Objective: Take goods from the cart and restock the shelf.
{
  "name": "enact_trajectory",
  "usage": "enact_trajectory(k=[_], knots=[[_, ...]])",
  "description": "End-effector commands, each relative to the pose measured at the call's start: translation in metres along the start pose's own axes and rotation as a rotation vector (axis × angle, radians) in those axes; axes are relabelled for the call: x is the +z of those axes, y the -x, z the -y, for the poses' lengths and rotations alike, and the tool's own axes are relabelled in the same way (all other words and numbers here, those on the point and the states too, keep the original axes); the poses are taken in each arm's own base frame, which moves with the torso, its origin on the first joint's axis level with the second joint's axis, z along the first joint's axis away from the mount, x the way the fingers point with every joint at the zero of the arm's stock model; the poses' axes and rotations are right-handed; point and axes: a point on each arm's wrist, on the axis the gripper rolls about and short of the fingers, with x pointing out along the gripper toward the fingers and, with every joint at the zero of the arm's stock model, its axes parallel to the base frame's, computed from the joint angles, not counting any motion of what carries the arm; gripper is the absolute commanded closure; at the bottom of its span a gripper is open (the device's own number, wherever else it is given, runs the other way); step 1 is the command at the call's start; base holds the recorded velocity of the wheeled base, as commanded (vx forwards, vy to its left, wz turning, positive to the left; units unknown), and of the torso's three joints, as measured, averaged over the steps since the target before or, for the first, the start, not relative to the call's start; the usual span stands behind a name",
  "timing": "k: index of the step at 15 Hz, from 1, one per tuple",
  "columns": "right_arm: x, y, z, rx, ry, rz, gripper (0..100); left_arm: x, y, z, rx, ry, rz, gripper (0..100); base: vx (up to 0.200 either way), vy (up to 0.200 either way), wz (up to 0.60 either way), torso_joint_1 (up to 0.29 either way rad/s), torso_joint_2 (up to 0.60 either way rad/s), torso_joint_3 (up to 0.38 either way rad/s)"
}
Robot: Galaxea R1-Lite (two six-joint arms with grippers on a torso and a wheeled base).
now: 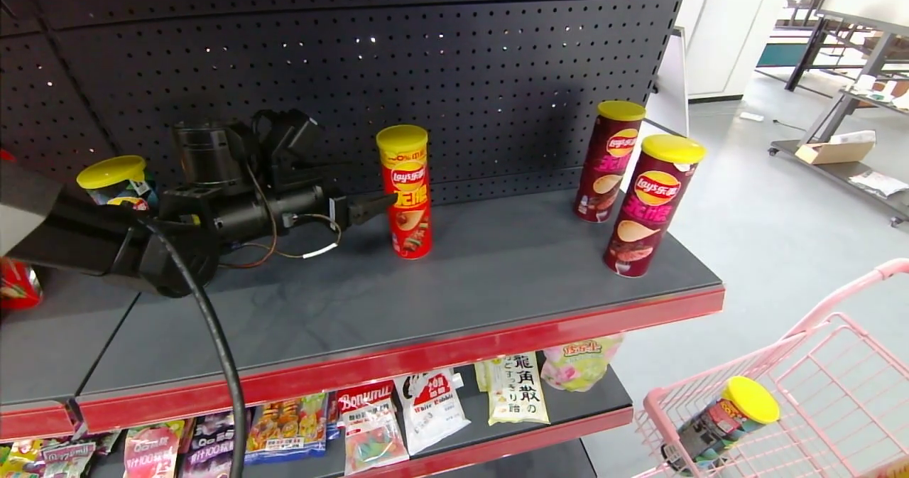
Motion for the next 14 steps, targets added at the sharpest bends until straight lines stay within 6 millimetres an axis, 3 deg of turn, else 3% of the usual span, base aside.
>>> enact_trajectory(k=[1,14], knots=[[0.000,0.000,0.000,-0.002,0.000,0.002,100,-0.006,-0.012,-0.004,-0.002,0.002,-0.002,0,0.000,0.000,0.00,0.000,0.00,0.000],[0.000,0.000,0.000,-0.005,0.000,0.002,100,-0.007,-0.059,-0.007,-0.003,-0.013,0.043,0,0.000,0.000,0.00,0.000,0.00,0.000]])
